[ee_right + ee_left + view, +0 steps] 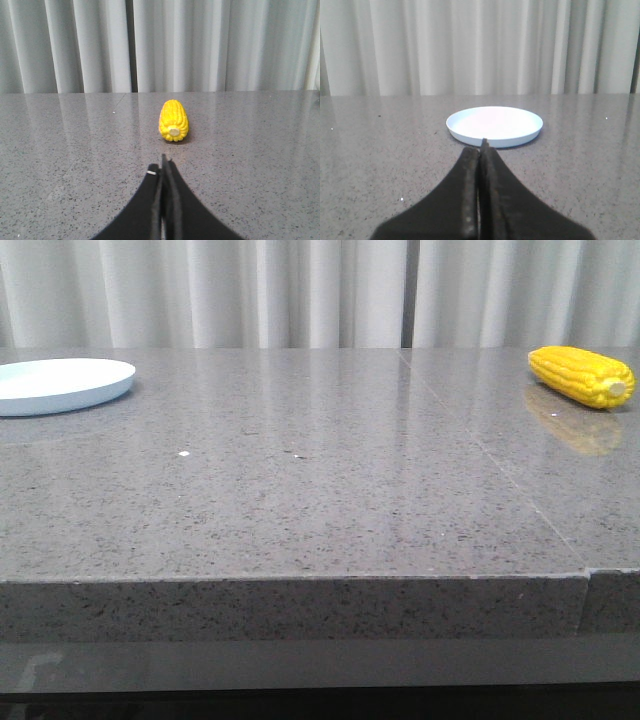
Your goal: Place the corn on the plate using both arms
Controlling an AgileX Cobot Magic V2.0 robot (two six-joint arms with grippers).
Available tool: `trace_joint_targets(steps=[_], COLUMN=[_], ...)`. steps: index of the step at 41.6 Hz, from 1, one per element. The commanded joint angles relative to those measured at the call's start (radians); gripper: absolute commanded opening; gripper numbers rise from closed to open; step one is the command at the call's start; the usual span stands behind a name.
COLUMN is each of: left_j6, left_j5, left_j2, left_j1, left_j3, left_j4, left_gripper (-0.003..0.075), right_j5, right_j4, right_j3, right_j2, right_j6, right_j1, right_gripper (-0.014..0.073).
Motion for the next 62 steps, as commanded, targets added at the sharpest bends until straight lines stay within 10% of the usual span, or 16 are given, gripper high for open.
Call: trace_joint_targets(steps=[1,32,62], left_j6=[-0.010,-0.006,-0.006], left_j5=[-0.122,0.483,0.615], left_j2=[-0.020,0.379,0.542], left_j1=[-0.010,-0.010,-0.010], left_j3=[-0.037,-0.878,-0.743], left_j4=[-0.013,0.000,-0.005], left_gripper=[-0.0020,-0.0020,-0.0017], right_j5=[-0.050,0.612,0.737], right_j4=[-0.001,-0.002,-0.002], right_j3=[-0.072,-0.809,-0.821], right_j2=[-0.011,0.398,0.693], right_j6=[-0.008,-0.008,-0.010], right_j1=[-0.007,-0.007,-0.007], right_gripper=[-0.0068,-0.0068,-0.0043])
